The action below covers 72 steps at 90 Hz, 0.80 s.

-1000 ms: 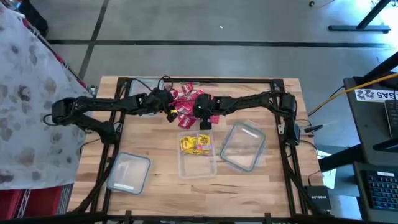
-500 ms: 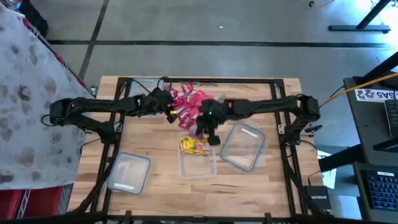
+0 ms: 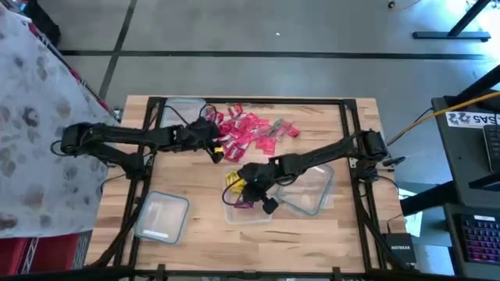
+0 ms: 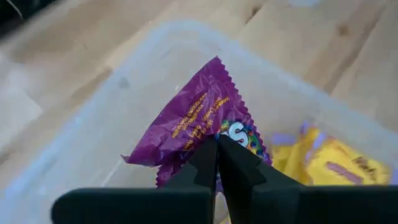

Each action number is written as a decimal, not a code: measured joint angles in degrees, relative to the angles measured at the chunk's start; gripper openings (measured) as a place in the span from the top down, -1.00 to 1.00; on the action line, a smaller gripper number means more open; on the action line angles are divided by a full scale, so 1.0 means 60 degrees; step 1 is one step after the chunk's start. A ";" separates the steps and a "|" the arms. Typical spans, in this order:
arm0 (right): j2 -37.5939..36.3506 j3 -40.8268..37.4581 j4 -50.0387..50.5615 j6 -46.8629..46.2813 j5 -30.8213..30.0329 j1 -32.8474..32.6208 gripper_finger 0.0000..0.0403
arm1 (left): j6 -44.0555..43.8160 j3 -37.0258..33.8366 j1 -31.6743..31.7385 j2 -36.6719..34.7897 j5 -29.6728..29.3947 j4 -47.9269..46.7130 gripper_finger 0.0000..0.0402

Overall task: Sort candy
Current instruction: Put the violet candy into the right transparent bin, then put the red candy into the right transparent bin

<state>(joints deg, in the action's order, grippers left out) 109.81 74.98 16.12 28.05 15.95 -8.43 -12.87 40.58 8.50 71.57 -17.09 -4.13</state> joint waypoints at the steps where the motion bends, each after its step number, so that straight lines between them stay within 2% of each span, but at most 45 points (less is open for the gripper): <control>1: 0.0013 0.0000 0.0000 0.0064 -0.0013 0.0003 1.00 | -0.0007 0.0000 -0.0052 0.0000 0.0000 0.0002 0.42; 31: 0.0759 0.0004 -0.0608 0.2045 -0.0231 0.0019 0.94 | -0.0199 0.0000 -0.0898 0.0000 -0.0003 0.0073 0.42; 48: 0.0774 0.0029 -0.1077 0.2766 -0.0792 0.0019 0.63 | -0.0326 0.0000 -0.1088 0.0000 -0.0005 0.0055 0.42; 61: 0.0769 0.0030 -0.1874 0.2819 -0.1869 0.0011 0.37 | -0.0326 0.0000 -0.1179 0.0000 -0.0005 0.0050 0.42; 72: 0.0672 0.0210 -0.1666 0.2682 -0.2645 -0.0161 0.26 | -0.0339 0.0000 -0.1234 0.0000 -0.0005 -0.0004 0.42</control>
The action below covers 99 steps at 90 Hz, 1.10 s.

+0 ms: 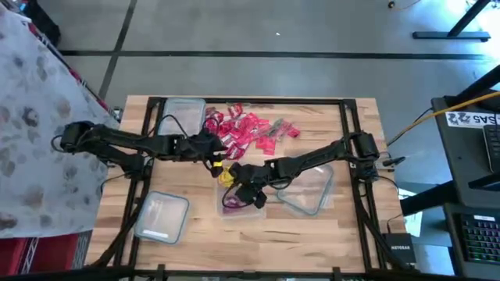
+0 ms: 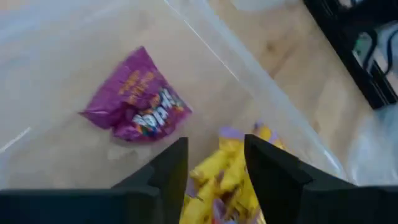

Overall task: Sort candy
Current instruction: Put the red candy into the right transparent bin

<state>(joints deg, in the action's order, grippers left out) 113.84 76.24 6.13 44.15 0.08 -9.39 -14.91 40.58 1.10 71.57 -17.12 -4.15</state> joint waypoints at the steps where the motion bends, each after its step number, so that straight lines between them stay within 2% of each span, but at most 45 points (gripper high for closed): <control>1: -0.0018 0.0030 0.0055 -0.0005 -0.0081 -0.0021 0.26 | 0.0005 0.0000 -0.0002 0.0000 0.0000 0.0005 0.42; 10: -0.0184 0.0564 0.0793 -0.0100 -0.1197 -0.0332 0.26 | 0.0055 0.0000 -0.0003 0.0000 0.0000 -0.0021 0.42; 20: -0.0274 0.1397 0.2400 -0.0605 -0.2639 -0.0660 0.29 | 0.0200 0.0000 -0.0003 0.0000 -0.0189 -0.0449 0.42; 32: -0.0284 0.2254 0.4777 -0.2306 -0.2691 -0.0682 0.31 | 0.0131 0.0000 0.0247 0.0000 -0.1740 -0.0798 0.42; 37: -0.0310 0.2429 0.5668 -0.2997 -0.2671 -0.0652 0.31 | 0.0258 0.0000 0.0548 0.0000 -0.1887 -0.0703 0.42; 41: -0.0310 0.2513 0.6335 -0.3512 -0.2766 -0.0591 0.31 | 0.0316 0.0000 0.0906 0.0017 -0.1593 -0.0558 0.42; 48: -0.0310 0.2535 0.7281 -0.4242 -0.3059 -0.0479 0.31 | 0.0485 0.0004 0.1699 0.0077 -0.0355 -0.0336 0.42; 54: -0.0310 0.2470 0.7708 -0.4800 -0.3393 -0.0358 0.31 | 0.0585 0.0004 0.2325 0.0262 0.0612 -0.0209 0.42; 59: -0.0310 0.2412 0.8001 -0.4945 -0.3423 -0.0157 0.31 | 0.0613 0.0004 0.2784 0.0423 0.1020 -0.0180 0.42; 77: -0.0752 0.1932 0.7921 -0.3541 -0.3333 0.1248 0.31 | 0.0447 0.0004 0.3635 0.0806 0.1346 -0.0037 0.42; 87: -0.0845 0.1735 0.7082 -0.2654 -0.3309 0.2497 0.31 | 0.0319 0.0004 0.3775 0.0809 0.1364 0.0012 0.42; 93: -0.0830 0.1702 0.6144 -0.2548 -0.2679 0.3266 0.31 | 0.0365 0.0004 0.3830 0.0816 0.1344 0.0122 0.42; 99: -0.0705 0.1716 0.4840 -0.2779 -0.1551 0.3955 0.31 | 0.0597 0.0004 0.3893 0.0816 0.1330 0.0260 0.42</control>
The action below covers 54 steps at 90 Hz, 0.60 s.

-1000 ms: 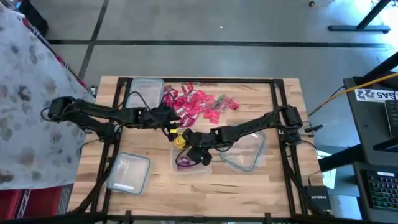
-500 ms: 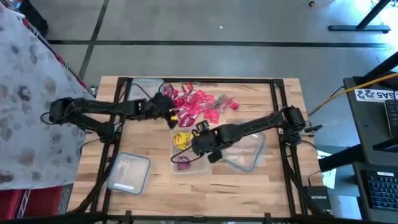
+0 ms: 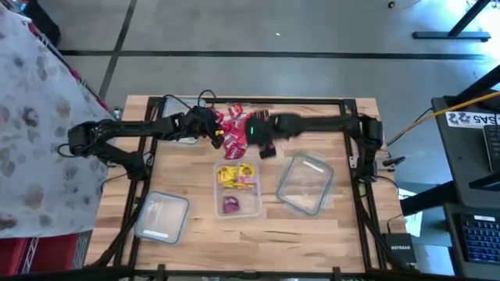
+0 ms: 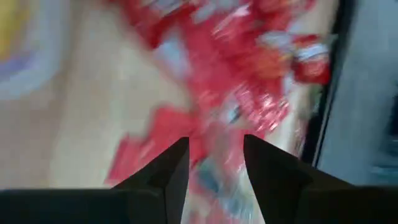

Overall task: Sort candy
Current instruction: Put the red candy into the right transparent bin

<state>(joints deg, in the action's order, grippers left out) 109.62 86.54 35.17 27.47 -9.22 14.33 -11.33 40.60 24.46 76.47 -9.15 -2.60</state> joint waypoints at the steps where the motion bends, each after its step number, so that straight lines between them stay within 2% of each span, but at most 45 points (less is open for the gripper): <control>1: 0.0026 0.0005 -0.0236 -0.0107 0.0230 0.0108 0.31 | 0.0036 0.0000 0.0008 0.0000 0.0000 0.0019 0.42; 9: 0.0395 0.0005 -0.1760 -0.1335 0.1733 0.0788 0.31 | 0.0327 0.0000 0.0090 0.0007 0.0000 0.0405 0.42; 16: 0.0705 0.0004 -0.2617 -0.2268 0.2520 0.1166 0.31 | 0.0427 0.0000 0.0175 0.0004 0.0000 0.0797 0.42; 24: 0.1052 0.0004 -0.3109 -0.2570 0.3364 0.1366 0.31 | 0.0428 0.0000 0.0251 0.0004 -0.0002 0.1235 0.42; 36: 0.1450 -0.0006 -0.2706 -0.1303 0.4702 0.1225 0.31 | 0.0709 0.0000 0.0257 0.0004 -0.0004 0.1537 0.42; 44: 0.1526 0.0000 -0.2345 -0.0283 0.4713 0.0983 0.31 | 0.1097 -0.0004 0.0257 0.0007 -0.0007 0.1653 0.42; 54: 0.1791 -0.0001 -0.2118 0.0291 0.4631 0.0635 0.31 | 0.1405 0.0000 0.0257 0.0006 -0.0013 0.1711 0.42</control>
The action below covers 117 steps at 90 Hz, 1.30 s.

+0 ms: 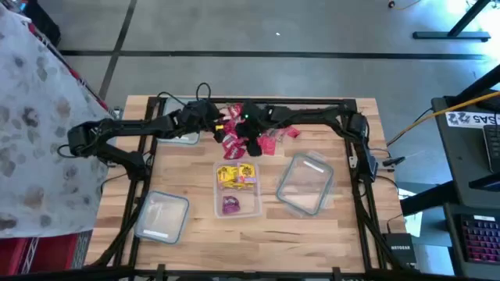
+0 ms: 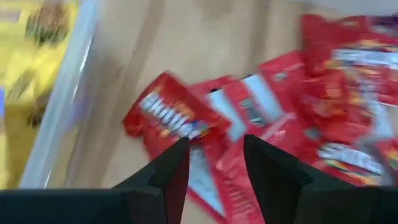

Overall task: Sort candy
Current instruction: Put the red candy into the right transparent bin

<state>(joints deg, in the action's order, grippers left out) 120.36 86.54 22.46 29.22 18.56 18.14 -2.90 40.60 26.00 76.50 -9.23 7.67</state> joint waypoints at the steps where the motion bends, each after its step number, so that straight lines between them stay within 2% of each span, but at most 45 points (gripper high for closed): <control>1: 0.0018 -0.0002 0.0021 0.0014 -0.0006 -0.0036 0.31 | 0.0005 0.0000 0.0000 0.0001 -0.0001 0.0014 0.42; 9: 0.0155 0.0003 0.0014 0.0050 -0.0244 -0.0319 0.31 | -0.0059 -0.0004 -0.0011 0.0001 0.0011 0.0069 0.42; 25: 0.0574 0.0023 -0.0255 -0.0662 -0.1680 -0.0738 0.31 | 0.0018 -0.0004 0.0006 0.0001 -0.0027 0.0089 0.42; 38: 0.0830 -0.0003 -0.0279 -0.1280 -0.1660 -0.0778 0.35 | 0.0018 -0.0004 -0.0007 0.0001 0.0001 0.0029 0.42; 67: 0.0830 0.0015 -0.0171 -0.1391 -0.1752 -0.0780 0.96 | -0.0015 -0.0004 -0.0007 0.0001 -0.0001 -0.0279 0.42; 90: 0.0840 0.1110 0.1354 -0.1716 -0.2016 -0.0775 0.99 | -0.0176 -0.0004 -0.0011 0.0001 0.0000 -0.0431 0.42; 117: 0.0808 0.2645 0.3402 -0.1462 -0.4076 -0.0775 1.00 | -0.0328 -0.0004 -0.0022 0.0001 0.0006 -0.0614 0.42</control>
<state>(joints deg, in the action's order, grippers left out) 125.21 102.41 42.87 20.45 -5.90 13.50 -4.86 40.58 25.87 76.51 -9.19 3.99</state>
